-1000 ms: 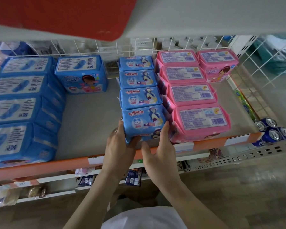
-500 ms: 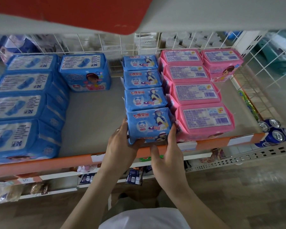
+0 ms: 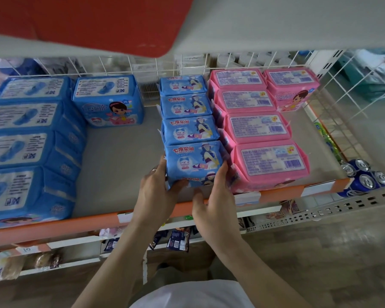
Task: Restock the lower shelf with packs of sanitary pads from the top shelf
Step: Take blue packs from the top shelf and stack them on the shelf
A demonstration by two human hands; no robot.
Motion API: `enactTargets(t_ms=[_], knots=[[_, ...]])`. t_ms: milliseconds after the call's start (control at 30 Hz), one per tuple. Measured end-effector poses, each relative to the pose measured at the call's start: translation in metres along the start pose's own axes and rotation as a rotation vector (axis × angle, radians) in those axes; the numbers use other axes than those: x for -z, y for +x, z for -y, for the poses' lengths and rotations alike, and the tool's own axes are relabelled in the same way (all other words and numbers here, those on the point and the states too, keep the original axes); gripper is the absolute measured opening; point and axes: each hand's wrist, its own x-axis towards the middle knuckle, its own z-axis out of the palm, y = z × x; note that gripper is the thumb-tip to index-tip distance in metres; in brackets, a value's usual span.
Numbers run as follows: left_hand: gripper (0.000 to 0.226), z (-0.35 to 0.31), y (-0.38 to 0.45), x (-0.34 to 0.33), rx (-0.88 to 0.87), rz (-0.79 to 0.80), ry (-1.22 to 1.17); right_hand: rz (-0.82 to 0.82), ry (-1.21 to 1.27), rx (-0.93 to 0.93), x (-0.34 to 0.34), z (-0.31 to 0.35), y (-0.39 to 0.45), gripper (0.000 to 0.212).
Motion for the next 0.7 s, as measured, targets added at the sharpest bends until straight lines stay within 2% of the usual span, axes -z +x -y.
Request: enactTargets(t_ms=[533,700], knots=[[0.062,0.0,-0.01,-0.002,-0.039,0.033,0.037,0.048,0.009,-0.058,0.01,-0.001,-0.011,0.09],[0.058,-0.006,-0.026,-0.002,-0.007,-0.008,0.071,0.08,0.041,0.016,0.024,0.0,-0.029,0.092]])
